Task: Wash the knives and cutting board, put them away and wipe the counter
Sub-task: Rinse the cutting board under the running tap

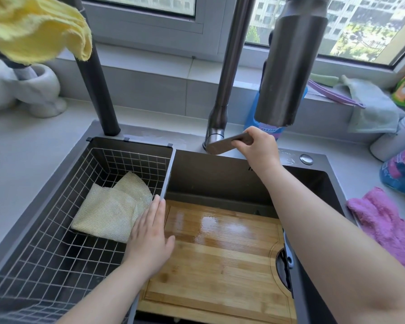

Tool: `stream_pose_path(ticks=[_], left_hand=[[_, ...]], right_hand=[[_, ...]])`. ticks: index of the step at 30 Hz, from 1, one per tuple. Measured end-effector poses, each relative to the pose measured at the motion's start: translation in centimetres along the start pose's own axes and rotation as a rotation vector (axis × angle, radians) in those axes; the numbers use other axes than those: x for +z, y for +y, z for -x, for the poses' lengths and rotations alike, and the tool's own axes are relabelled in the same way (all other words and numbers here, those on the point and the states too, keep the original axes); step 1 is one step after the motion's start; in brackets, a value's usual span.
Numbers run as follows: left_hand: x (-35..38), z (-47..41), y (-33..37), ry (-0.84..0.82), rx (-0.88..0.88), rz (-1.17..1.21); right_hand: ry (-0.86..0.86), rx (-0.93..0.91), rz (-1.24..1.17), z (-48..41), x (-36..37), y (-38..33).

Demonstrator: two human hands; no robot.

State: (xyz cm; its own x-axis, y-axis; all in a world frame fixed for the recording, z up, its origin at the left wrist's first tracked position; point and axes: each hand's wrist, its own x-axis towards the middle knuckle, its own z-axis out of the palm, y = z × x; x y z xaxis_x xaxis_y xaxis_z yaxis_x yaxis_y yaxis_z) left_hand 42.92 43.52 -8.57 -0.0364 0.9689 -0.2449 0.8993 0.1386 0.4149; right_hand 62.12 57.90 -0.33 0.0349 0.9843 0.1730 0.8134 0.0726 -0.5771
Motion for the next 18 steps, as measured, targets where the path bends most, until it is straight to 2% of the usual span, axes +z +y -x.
stream_pose_path(ticks=[18], left_hand=[[0.08,-0.09,-0.08,0.016,0.005,-0.005]], right_hand=[[-0.001,-0.006,0.105,-0.4,0.59,0.53]])
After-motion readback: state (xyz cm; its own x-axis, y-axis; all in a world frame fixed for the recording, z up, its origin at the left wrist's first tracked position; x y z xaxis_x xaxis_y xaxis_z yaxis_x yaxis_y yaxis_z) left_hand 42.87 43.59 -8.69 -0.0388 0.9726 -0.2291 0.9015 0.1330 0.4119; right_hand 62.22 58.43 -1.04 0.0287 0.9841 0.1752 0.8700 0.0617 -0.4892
